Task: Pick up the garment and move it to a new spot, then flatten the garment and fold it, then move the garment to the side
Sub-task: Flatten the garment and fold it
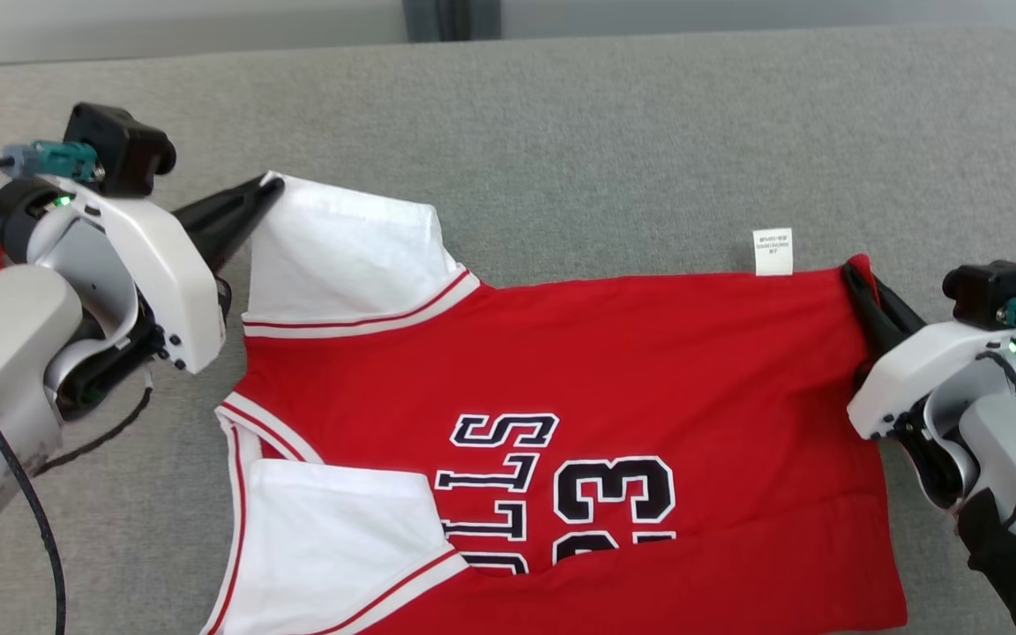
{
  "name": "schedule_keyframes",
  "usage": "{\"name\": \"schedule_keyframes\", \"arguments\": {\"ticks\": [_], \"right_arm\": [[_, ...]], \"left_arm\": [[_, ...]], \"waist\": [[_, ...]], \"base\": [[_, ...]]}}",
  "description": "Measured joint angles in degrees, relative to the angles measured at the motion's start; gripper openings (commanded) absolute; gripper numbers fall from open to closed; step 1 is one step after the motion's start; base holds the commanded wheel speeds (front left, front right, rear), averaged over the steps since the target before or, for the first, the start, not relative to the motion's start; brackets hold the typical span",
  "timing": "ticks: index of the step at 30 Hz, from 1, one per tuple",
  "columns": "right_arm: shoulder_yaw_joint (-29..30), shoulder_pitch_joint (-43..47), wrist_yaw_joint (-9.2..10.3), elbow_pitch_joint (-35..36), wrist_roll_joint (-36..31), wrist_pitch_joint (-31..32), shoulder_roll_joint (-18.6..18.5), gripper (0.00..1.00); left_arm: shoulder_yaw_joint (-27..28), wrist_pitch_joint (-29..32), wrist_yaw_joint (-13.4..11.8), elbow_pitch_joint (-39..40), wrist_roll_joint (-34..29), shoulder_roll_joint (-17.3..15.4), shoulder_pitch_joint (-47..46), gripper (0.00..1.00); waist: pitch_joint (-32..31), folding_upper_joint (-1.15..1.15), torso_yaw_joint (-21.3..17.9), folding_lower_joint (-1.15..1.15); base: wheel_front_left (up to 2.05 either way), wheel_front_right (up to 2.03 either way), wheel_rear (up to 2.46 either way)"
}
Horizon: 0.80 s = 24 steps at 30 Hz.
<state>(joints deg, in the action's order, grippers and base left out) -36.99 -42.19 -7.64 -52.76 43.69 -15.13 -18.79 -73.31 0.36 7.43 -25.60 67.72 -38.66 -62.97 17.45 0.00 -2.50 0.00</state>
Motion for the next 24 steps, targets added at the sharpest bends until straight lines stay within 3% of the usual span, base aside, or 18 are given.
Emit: {"name": "schedule_keyframes", "arguments": {"ticks": [14,24], "right_arm": [[3.7,10.0,0.13,4.2,-4.5,0.0,-2.0,0.0],[0.5,13.7,0.14,6.3,-3.1,0.0,-4.7,0.0]], "left_arm": [[0.0,-2.9,0.0,9.3,0.6,-4.4,10.1,0.0],[0.0,-0.1,0.0,17.8,0.5,-9.2,16.8,0.0]], "waist": [[-8.7,0.0,3.8,0.0],[-11.0,0.0,5.2,0.0]], "base": [[0.0,0.0,0.0],[0.0,0.0,0.0]]}}
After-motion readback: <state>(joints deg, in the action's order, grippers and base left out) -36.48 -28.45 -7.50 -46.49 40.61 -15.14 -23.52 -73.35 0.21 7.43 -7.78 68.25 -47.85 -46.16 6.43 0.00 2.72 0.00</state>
